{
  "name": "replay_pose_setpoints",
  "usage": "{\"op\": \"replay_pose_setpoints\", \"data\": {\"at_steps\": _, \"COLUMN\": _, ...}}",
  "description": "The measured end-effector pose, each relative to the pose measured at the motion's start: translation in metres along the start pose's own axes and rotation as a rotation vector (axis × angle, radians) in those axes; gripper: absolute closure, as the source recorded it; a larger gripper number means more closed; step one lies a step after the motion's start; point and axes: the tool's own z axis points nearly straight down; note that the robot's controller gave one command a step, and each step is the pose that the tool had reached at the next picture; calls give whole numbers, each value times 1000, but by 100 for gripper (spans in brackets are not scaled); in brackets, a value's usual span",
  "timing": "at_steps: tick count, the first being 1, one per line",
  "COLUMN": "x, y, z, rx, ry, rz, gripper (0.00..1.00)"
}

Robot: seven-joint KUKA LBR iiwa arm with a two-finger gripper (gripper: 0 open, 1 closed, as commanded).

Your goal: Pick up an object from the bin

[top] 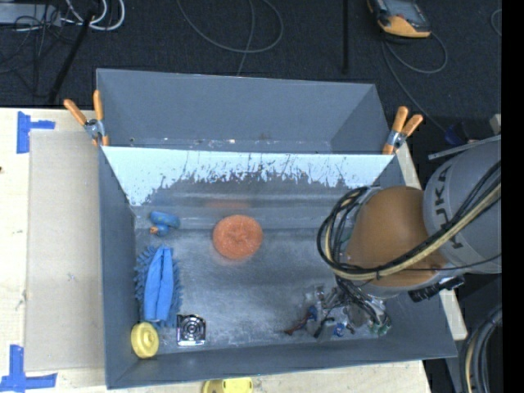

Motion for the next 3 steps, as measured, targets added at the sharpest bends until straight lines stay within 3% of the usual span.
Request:
{"op": "replay_pose_setpoints", "data": {"at_steps": 1, "x": -2, "y": 0, "z": -30, "rx": 1, "ry": -8, "rz": -1, "gripper": 100}}
{"op": "replay_pose_setpoints", "data": {"at_steps": 3, "x": -3, "y": 0, "z": -53, "rx": 3, "ry": -14, "rz": -2, "gripper": 100}}
